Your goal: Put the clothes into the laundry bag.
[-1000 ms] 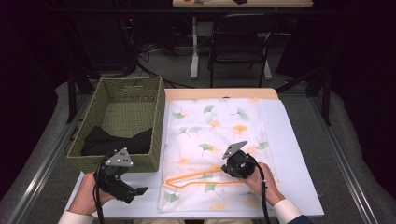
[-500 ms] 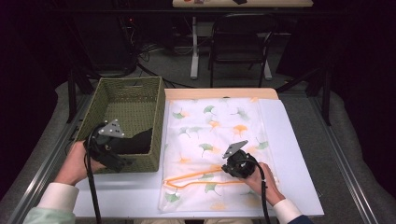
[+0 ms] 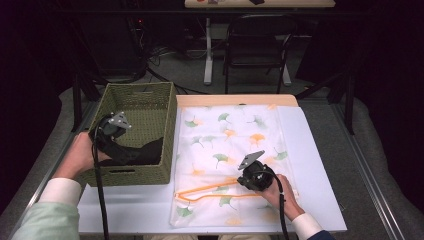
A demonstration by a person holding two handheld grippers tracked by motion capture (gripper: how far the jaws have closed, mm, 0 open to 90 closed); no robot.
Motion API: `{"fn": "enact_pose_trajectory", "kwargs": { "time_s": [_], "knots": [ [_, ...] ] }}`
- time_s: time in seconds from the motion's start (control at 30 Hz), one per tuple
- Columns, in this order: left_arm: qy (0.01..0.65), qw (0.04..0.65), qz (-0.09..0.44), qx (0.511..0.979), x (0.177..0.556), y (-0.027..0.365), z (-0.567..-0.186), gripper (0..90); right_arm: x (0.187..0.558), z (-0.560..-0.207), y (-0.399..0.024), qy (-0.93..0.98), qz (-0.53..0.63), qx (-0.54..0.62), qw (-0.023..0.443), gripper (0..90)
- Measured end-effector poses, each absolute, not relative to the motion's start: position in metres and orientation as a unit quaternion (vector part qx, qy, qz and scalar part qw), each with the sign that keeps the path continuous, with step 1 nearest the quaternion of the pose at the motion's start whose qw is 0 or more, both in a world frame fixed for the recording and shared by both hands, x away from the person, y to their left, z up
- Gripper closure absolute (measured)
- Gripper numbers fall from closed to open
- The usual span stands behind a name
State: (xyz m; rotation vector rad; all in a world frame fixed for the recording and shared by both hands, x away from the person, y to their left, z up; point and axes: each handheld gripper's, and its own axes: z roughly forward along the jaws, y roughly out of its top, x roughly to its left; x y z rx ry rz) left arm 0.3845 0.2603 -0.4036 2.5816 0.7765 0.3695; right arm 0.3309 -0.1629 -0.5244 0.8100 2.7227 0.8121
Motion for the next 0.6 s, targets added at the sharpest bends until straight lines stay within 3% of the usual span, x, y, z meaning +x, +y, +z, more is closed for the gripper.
{"fn": "enact_pose_trajectory", "kwargs": {
  "time_s": [0.6],
  "knots": [
    [0.271, 0.132, 0.074, 0.951, 0.414, 0.259, -0.448, 20.6, 0.330, -0.525, -0.162, 0.919, 0.270, 0.271, 0.095, 88.0]
  ]
}}
